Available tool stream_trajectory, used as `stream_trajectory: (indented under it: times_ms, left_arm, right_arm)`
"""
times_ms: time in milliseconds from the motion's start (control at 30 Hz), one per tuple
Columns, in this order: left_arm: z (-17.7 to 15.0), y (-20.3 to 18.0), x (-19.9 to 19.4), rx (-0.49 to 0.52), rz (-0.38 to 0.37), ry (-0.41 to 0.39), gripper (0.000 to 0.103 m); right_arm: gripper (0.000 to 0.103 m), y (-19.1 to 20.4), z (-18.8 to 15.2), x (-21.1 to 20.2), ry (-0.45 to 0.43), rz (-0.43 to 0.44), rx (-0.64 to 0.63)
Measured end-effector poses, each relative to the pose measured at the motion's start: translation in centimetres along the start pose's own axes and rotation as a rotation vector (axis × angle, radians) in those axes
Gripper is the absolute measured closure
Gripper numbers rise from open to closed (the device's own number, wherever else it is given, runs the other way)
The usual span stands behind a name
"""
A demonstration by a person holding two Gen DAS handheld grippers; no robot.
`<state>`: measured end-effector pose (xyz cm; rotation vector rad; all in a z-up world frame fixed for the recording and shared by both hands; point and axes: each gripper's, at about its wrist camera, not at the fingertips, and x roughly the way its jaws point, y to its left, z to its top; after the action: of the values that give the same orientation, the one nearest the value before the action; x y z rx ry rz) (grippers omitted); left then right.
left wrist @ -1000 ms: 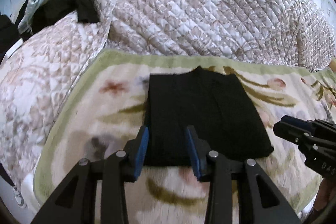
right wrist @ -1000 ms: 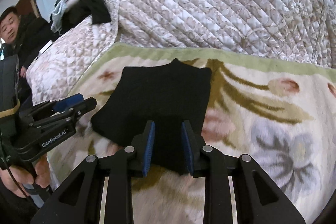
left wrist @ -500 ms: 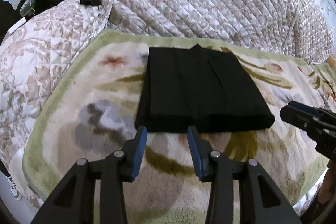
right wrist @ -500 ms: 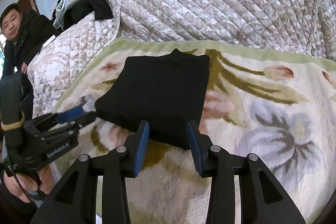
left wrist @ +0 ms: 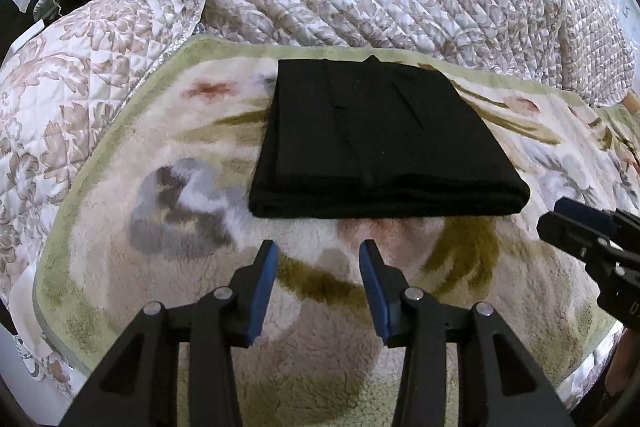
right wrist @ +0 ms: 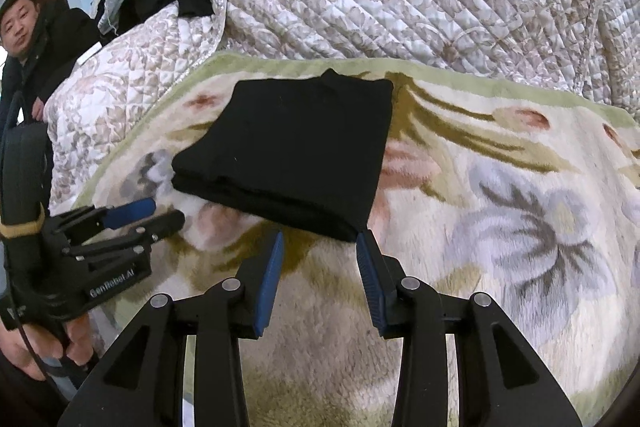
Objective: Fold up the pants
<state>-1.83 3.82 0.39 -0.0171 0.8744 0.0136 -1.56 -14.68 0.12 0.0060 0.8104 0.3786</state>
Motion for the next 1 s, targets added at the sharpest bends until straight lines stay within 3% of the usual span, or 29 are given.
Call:
stream_trajectory:
  times_ms: [267, 467, 533, 1000]
  left_arm:
    - [-0.5, 0.0, 1.4, 0.008, -0.004, 0.027, 0.056]
    - [-0.6, 0.0, 2.1, 0.01, 0.0, 0.025, 0.045]
    - [-0.7, -0.2, 2.3, 0.022, -0.006, 0.024, 0.039]
    - [-0.9, -0.3, 2.3, 0.036, -0.008, 0.02, 0.034]
  right_arm:
    - [0.065, -0.9, -1.0, 1.1, 0.036, -0.036, 0.008]
    - [0.064, -1.4, -1.7, 2.7, 0.076, -0.054, 0.017]
    - [0.063, -1.4, -2.0, 2.9, 0.067, -0.059, 0.003]
    - [0.057, -1.2, -2.3, 2.9, 0.046, -0.075, -0.022]
